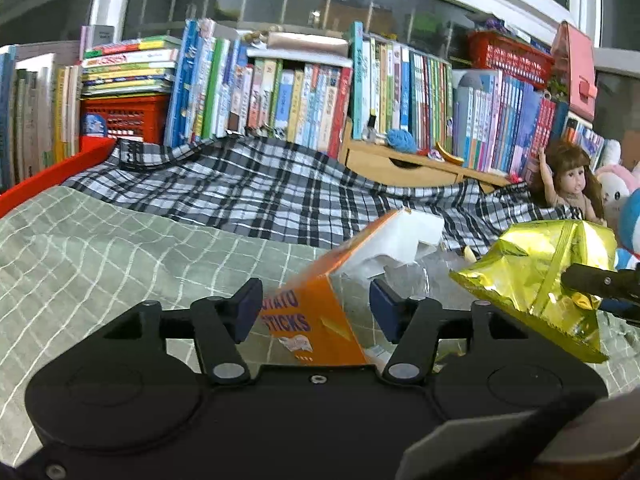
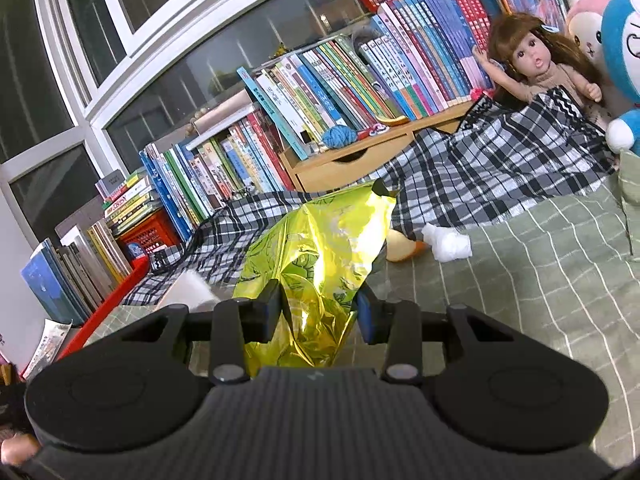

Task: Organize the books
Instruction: 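Lift the box and foil bag and carry both below the bed edge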

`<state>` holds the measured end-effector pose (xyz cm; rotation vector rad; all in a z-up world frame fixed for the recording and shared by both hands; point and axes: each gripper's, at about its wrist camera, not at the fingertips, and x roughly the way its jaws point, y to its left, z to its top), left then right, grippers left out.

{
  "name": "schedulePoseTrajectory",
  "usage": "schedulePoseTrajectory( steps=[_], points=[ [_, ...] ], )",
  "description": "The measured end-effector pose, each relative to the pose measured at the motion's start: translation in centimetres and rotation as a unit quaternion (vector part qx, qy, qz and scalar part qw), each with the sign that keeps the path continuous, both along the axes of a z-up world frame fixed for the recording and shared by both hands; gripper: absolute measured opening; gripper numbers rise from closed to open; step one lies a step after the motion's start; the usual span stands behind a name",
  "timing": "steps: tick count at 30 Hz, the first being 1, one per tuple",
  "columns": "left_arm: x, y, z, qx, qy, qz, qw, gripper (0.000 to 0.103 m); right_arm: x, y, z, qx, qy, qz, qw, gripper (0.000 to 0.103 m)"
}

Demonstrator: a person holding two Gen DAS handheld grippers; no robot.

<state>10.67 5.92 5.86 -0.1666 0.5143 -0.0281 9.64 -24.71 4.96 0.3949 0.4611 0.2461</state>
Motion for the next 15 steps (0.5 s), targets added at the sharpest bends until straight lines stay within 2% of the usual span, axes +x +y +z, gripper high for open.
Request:
schedulePoseTrajectory(
  steps=[3, 7, 9, 11, 12, 13, 15],
  points=[
    [1.4, -0.6, -0.7, 0.006, 0.016, -0.001, 0.9998, 0.063, -0.2, 0.0, -0.3, -0.005, 0.004, 0.000, 1.000, 0.043],
    [2.6, -1.5, -0.7, 0.026, 0.003, -0.002, 0.9996, 0.067, -0.4, 0.1, -0.5, -0.020, 0.005, 0.001, 1.000, 0.043],
    [3.6, -1.9, -0.7, 0.035, 0.006, -0.006, 0.9994, 0.065, -0.4, 0.1, -0.5, -0.023, 0.008, 0.001, 1.000, 0.043],
    [4.7, -2.1, -0.8, 0.040, 0.026, -0.003, 0.9989, 0.035, -0.5, 0.2, -0.5, -0.025, 0.009, 0.001, 1.000, 0.043],
    [5.0, -2.2, -1.0, 0.045, 0.037, 0.005, 0.9983, 0.024, -0.6, 0.2, -0.5, -0.026, 0.008, 0.001, 1.000, 0.043],
    [5.0, -2.3, -0.9, 0.056, 0.034, 0.013, 0.9978, 0.017, -0.7, 0.3, -0.4, -0.030, 0.006, 0.001, 1.000, 0.043],
    [4.9, -2.0, -0.6, 0.053, 0.036, 0.011, 0.9979, 0.015, -1.0, 0.3, -0.2, -0.038, -0.001, 0.000, 0.999, 0.043]
  ],
)
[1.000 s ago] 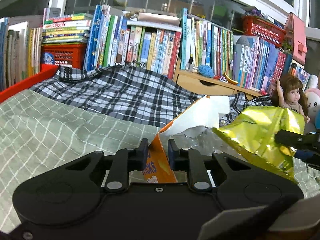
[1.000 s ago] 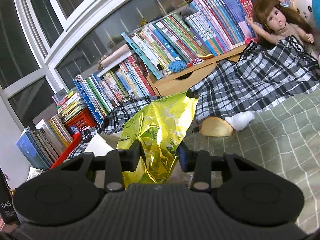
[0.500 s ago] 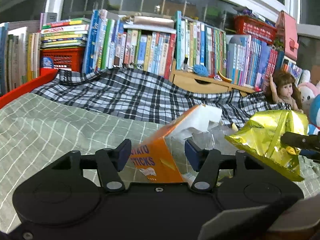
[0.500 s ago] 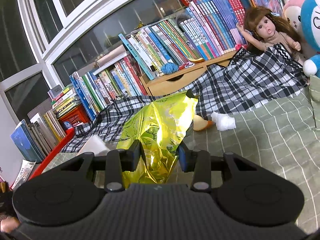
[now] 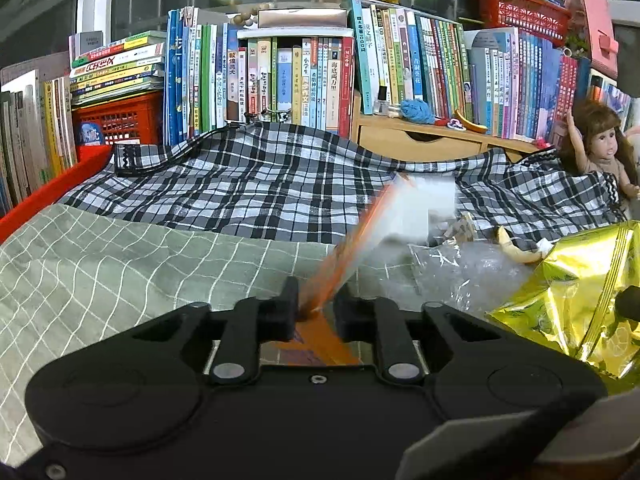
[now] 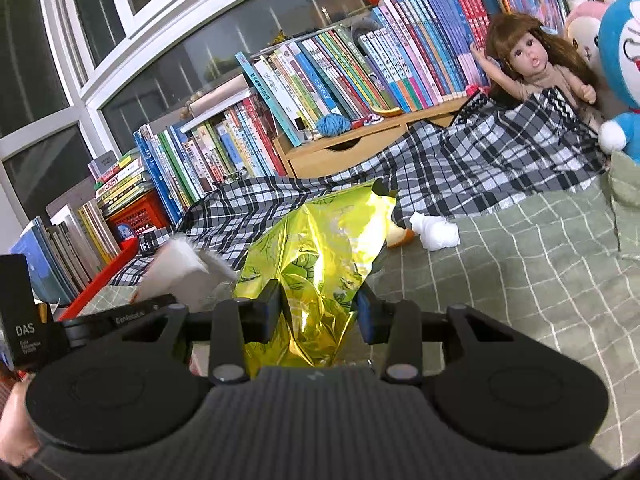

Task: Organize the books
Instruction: 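Lift the box and foil bag and carry both below the bed edge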

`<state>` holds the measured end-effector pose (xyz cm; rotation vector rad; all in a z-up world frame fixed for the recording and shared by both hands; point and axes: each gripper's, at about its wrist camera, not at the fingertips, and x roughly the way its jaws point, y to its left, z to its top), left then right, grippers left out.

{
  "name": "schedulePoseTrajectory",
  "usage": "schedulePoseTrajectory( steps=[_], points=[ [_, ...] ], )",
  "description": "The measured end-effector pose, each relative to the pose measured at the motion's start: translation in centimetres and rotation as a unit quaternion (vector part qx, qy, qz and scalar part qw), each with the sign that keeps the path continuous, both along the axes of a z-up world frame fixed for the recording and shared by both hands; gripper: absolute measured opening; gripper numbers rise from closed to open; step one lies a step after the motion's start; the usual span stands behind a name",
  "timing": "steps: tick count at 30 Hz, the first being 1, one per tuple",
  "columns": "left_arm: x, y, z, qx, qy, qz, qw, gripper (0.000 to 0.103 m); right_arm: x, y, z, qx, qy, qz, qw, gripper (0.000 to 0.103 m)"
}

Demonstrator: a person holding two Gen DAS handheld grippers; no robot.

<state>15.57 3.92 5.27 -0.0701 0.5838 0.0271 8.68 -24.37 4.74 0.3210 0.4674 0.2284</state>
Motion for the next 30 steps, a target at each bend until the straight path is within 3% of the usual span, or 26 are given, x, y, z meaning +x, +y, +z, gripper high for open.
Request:
schedulePoseTrajectory(
  steps=[14, 30],
  points=[
    [-4.5, 2.8, 4.6, -0.026, -0.062, 0.022, 0.9975, 0.012, -2.2, 0.1, 1.9, -0.008, -0.029, 0.004, 1.000, 0.043],
    [-15.7, 1.7, 5.2, -0.067, -0.082, -0.055, 0.9929, 0.012, -8.0, -0.4, 1.2, 0.000, -0.026, 0.039, 0.999, 0.043]
  ],
)
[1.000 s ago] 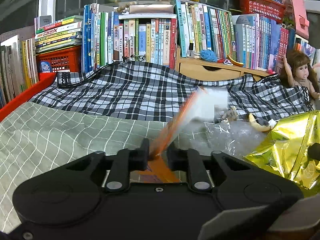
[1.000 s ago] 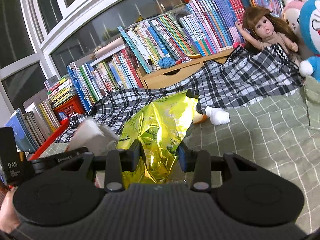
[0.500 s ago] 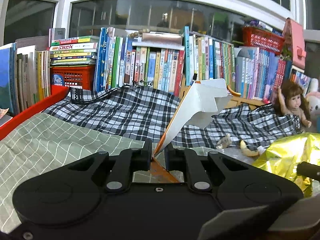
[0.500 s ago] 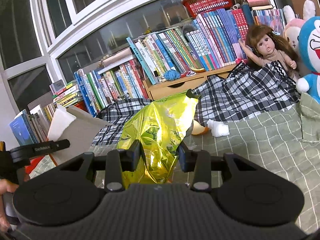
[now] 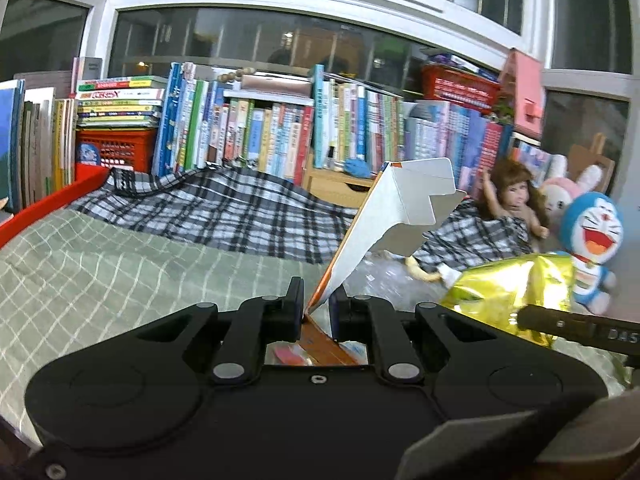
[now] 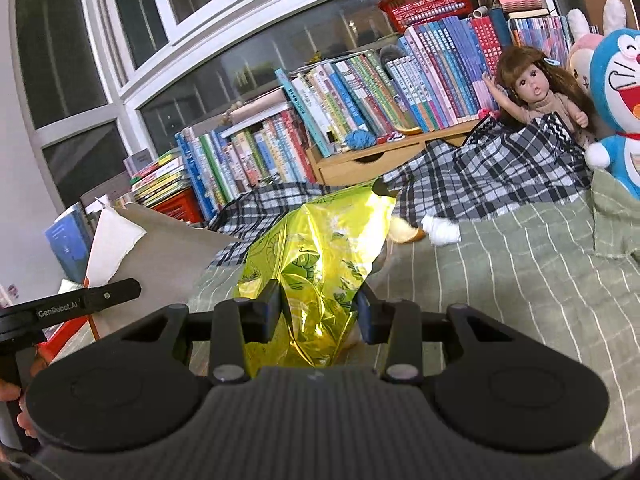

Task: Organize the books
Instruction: 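Lift the box and foil bag and carry both below the bed edge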

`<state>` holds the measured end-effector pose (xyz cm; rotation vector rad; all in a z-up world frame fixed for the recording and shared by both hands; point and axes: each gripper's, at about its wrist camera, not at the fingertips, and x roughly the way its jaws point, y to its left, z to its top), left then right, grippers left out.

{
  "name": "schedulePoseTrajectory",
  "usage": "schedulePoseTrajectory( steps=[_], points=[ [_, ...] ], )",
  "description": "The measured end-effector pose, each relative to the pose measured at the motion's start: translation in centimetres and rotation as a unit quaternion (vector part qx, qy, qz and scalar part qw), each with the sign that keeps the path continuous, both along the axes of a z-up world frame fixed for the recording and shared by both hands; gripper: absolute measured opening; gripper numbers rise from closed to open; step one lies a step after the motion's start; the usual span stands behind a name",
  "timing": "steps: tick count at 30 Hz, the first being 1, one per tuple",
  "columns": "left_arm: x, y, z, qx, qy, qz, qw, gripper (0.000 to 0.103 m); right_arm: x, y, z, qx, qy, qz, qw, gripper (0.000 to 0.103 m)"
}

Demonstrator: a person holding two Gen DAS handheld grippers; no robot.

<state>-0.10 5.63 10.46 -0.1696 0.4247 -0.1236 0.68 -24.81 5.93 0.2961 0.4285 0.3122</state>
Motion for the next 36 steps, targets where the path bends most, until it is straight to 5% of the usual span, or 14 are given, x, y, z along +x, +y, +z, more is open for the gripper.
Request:
schedulePoseTrajectory(
  steps=[7, 20, 36],
  points=[
    [-5.5, -0.1, -1.7, -0.027, 0.021, -0.028, 0.9990, 0.012, -4.0, 0.2, -1.5, -0.012, 0.008, 0.028, 1.000, 0.043],
    [-13.8, -1.0, -5.5, -0.011, 0.079, -0.074, 0.9940, 0.012, -10.3, 0.8, -4.6, -0.065, 0.039, 0.074, 0.994, 0.043],
    [-14.2, -2.9, -13.3, 0.042, 0.221, -0.093, 0.9700, 0.012, -12.4, 3.1, -10.0, -0.138, 0.112, 0.123, 0.976, 0.045]
  ],
)
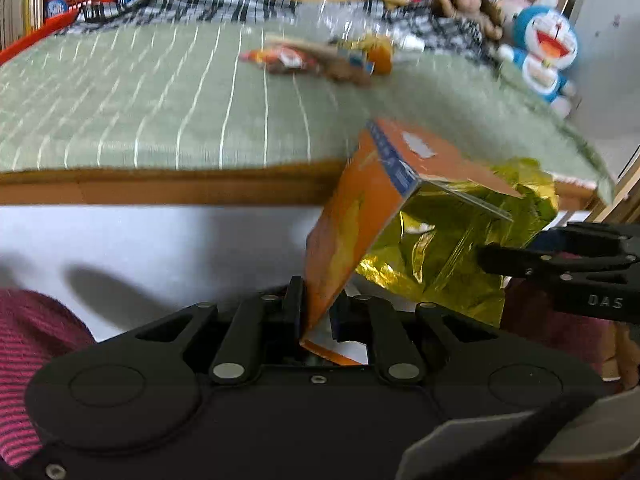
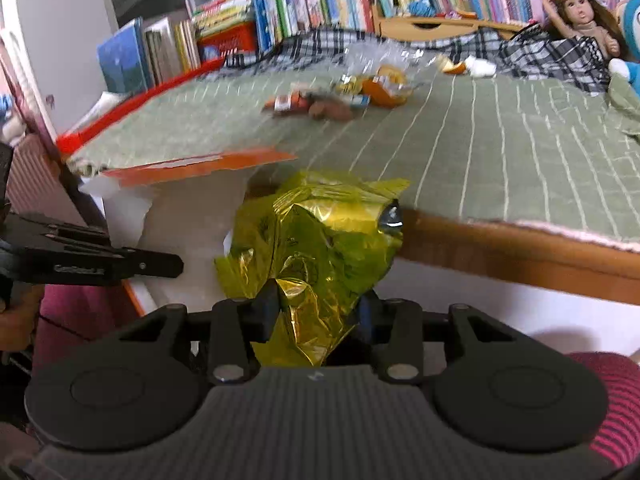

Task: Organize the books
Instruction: 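Lift the box and foil bag and carry both below the bed edge, then open both tools to drop the box and foil bag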

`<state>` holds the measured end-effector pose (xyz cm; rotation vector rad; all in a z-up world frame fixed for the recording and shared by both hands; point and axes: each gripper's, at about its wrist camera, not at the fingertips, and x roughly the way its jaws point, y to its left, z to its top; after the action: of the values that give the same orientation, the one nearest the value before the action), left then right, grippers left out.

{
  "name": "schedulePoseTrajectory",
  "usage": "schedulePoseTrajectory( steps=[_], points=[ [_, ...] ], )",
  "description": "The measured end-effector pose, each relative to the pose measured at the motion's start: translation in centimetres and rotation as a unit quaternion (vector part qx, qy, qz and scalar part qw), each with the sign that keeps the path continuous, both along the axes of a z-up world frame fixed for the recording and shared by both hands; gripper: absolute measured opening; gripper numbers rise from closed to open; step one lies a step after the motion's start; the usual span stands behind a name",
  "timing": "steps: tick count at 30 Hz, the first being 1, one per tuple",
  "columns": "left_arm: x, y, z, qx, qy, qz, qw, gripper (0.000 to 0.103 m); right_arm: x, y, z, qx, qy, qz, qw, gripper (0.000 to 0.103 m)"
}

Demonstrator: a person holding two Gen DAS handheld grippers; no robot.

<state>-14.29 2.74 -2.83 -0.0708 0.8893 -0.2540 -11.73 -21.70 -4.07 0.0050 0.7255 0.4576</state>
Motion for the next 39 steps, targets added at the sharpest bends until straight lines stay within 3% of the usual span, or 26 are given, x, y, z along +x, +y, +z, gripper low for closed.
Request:
schedulePoseTrajectory(
  steps=[6, 16, 28, 39],
  points=[
    [-0.7, -0.8, -1.2, 0.020, 0.008, -0.010, 0.9997, 0.012, -0.7, 0.6, -1.3, -0.010, 0.020, 0.013, 1.000, 0.045],
    [-1.6, -0.9, -3.0, 0.021, 0.052, -0.013, 0.9983, 0.012, -1.3, 1.7, -3.3, -0.027, 0.058, 0.032, 0.997, 0.041],
    [1.7, -1.7, -7.4, 0.046, 0.119, -0.001, 0.9918, 0.013, 0.4, 3.1, -6.5, -0.097, 0.105, 0.025, 0.989, 0.042],
    [2.8, -2.4, -8.5, 0.064, 0.127, 0.008, 0.9898, 0.014, 1.7, 4.9, -7.3, -0.116, 0.107, 0.038, 0.987, 0.045]
  ],
)
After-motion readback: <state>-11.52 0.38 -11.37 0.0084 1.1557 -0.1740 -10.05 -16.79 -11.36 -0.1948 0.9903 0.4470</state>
